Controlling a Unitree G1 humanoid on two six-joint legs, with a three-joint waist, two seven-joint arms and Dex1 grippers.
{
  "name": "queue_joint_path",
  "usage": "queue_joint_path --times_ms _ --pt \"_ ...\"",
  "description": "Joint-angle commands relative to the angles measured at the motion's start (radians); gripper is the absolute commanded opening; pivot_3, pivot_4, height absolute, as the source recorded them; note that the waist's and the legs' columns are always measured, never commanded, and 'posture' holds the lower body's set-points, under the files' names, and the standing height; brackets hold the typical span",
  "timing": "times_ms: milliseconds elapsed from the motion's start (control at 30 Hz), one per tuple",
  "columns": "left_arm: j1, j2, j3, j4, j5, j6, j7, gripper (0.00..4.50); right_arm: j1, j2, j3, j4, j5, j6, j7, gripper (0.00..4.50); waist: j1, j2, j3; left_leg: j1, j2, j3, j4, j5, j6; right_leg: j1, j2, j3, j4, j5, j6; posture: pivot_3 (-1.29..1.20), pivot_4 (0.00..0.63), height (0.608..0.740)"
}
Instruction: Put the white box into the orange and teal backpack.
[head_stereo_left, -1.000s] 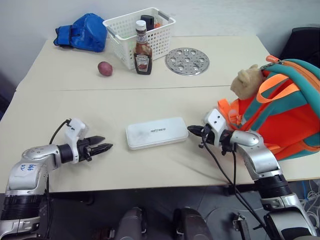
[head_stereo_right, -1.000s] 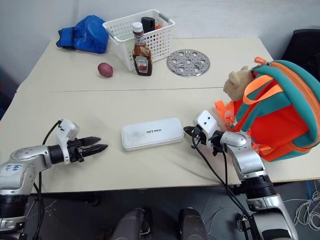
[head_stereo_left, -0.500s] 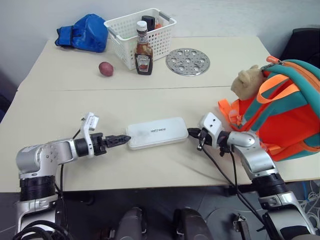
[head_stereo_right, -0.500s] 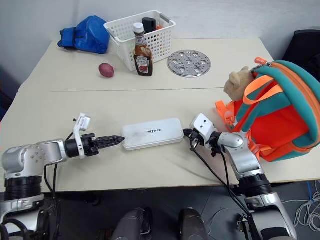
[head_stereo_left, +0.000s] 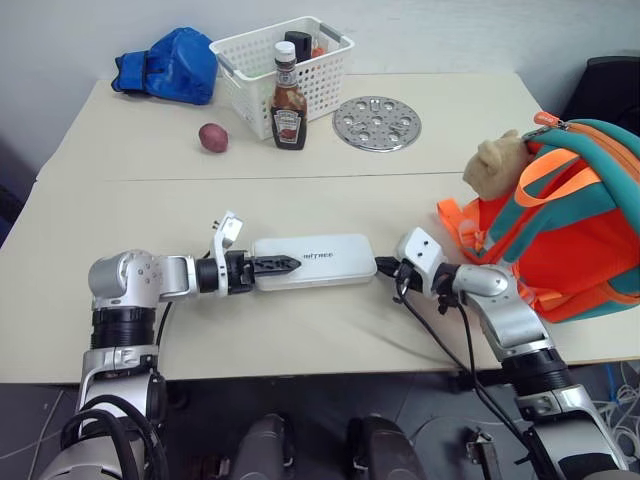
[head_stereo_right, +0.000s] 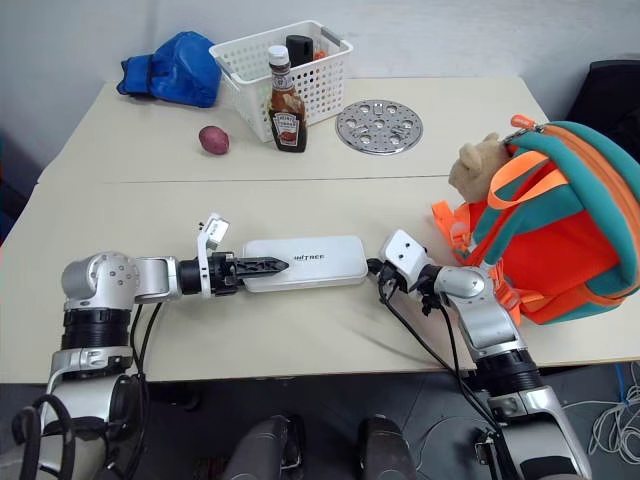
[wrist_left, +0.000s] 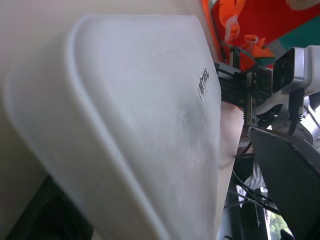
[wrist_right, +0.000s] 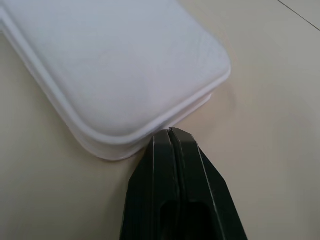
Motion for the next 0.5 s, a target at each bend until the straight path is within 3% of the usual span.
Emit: queue_joint_path --times_ms 33,133,367,433,500 --pt "-0.061 0.015 -0.019 0.059 0.007 -0.036 -0.048 4.49 0.033 0.001 -0.01 -0.068 0.01 0.003 -0.009 0.0 -0.001 0.0 0.0 0.0 0.0 0.0 0.0 0.0 0.0 0.0 0.0 0.0 0.0 0.0 0.0 0.0 0.15 0.74" --pt "-0.091 0.026 -0.038 0.11 0.021 -0.064 -0.075 3.9 0.056 0.002 -0.012 -0.097 0.012 0.013 -0.018 0.0 -0.001 0.0 0.0 0.0 0.0 0.0 0.0 0.0 -0.001 0.0 0.001 0.0 0.0 0.0 0.0 0.0 0.15 0.74" --pt "-0.094 0.029 -0.053 0.106 0.012 -0.073 -0.133 1.67 0.105 -0.002 -0.029 -0.163 0.03 0.038 -0.027 0.0 -0.002 0.0 0.0 0.0 0.001 0.0 0.0 0.0 -0.001 0.0 0.001 0.0 0.0 0.0 0.0 0.0 0.15 0.74" --pt "-0.086 0.026 -0.047 0.091 0.004 -0.068 -0.139 1.32 0.117 -0.006 -0.037 -0.181 0.038 0.047 -0.028 0.0 -0.002 0.0 0.0 0.0 0.0 0.0 0.0 0.0 -0.001 0.0 0.0 0.0 0.0 0.0 0.0 0.0 0.15 0.74" --pt "-0.071 0.028 -0.043 0.063 -0.007 -0.065 -0.148 1.32 0.133 -0.012 -0.048 -0.205 0.048 0.058 -0.03 0.0 -0.002 0.0 0.0 0.0 0.001 0.0 0.0 0.0 -0.001 0.0 0.0 0.0 0.0 0.0 0.0 0.0 0.15 0.74"
